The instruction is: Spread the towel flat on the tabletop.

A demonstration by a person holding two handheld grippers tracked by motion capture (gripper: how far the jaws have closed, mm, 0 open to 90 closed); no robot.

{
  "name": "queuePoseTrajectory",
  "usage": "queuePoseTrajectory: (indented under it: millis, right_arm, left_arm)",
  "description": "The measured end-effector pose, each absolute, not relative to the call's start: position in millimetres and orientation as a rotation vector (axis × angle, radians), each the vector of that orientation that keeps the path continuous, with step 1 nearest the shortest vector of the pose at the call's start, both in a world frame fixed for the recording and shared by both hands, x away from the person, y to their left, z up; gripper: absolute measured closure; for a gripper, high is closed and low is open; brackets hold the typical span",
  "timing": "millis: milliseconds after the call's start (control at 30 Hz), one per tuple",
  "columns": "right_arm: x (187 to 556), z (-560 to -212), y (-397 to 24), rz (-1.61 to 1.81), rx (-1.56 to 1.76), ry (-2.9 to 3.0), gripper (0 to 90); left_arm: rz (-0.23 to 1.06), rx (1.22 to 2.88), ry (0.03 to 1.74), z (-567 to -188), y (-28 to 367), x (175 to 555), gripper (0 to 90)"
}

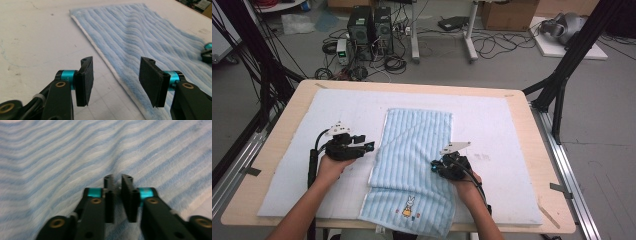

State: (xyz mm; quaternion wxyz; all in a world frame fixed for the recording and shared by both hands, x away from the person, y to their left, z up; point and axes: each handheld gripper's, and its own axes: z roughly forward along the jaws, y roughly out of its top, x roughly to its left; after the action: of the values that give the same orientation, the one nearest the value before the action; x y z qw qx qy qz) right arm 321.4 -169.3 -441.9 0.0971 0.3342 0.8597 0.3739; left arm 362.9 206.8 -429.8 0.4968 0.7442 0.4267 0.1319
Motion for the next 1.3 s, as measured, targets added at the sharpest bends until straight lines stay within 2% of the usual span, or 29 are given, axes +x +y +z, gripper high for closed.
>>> queuePoseTrajectory:
  millis: [200, 367, 467, 833, 933, 1000, 1033, 1067, 1300]
  right_arm:
    - [314, -439, -183, 1.108, 0.918, 2.656, 85.3]
    - [321, -432, -196, 1.263, 0.960, 2.536, 65.2]
    - [324, -429, -205, 1.320, 1.022, 2.450, 59.1]
    - [323, -425, -221, 1.320, 1.077, 2.363, 53.2]
    - [324, -425, -222, 1.316, 1.085, 2.362, 52.1]
    - [324, -425, -222, 1.307, 1.087, 2.359, 51.6]
    - [324, -426, -222, 1.312, 1.089, 2.359, 51.4]
    - [324, -426, -222, 1.311, 1.091, 2.356, 51.2]
    - [327, -427, -220, 1.296, 1.102, 2.351, 51.2]
  left_arm:
    - [0.314, 1.764, 1.073, -427, 209, 382, 44.6]
    - [0.314, 1.782, 1.083, -429, 198, 406, 44.7]
    - [0.319, 1.817, 1.086, -429, 187, 427, 44.8]
    - [0.368, 1.937, 1.150, -444, 153, 483, 47.3]
    - [0.417, 1.973, 1.148, -448, 145, 488, 53.3]
    - [0.489, 2.007, 1.111, -448, 140, 486, 62.0]
    - [0.474, 2.015, 1.095, -447, 140, 486, 70.9]
    - [0.512, 2.034, 1.088, -447, 138, 485, 87.9]
    - [0.600, 1.976, 1.218, -447, 154, 492, 88.2]
